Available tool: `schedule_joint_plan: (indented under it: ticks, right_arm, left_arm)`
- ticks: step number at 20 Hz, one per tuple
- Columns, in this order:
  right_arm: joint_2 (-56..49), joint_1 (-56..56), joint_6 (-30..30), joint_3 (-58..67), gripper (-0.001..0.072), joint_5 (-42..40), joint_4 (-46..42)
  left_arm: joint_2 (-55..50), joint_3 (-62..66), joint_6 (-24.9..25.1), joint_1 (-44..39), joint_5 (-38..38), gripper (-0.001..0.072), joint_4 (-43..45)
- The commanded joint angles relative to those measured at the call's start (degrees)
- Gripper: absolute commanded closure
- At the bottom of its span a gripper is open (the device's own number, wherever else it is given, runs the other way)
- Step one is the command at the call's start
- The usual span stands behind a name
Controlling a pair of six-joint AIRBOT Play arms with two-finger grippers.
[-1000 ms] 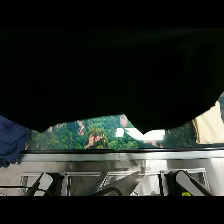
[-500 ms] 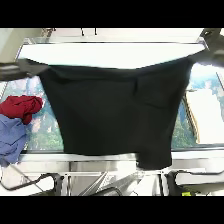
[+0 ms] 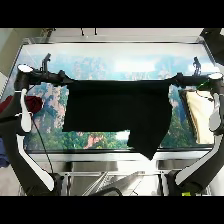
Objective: Fold the shirts.
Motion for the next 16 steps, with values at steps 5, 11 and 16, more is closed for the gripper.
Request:
schedule_joint_plan:
  ticks: [5,11,16]
  right_arm:
    - [-2.0,0.2,4.3,-1.1,0.0696,7.4,-16.7]
    - [-0.8,1.0,4.9,-2.6,0.0404,7.1,-13.9]
    - [5.8,-2.8,7.9,-2.9,0.0350,15.5,-18.4]
  left_arm:
    - [-3.8,0.2,-0.5,-1.0,1.6,0.0694,9.6]
    - [-3.9,3.7,-0.5,-2.2,-1.7,0.0685,12.3]
    - [4.5,-0.3,-4.5,3.0,-5.8,0.0191,14.1]
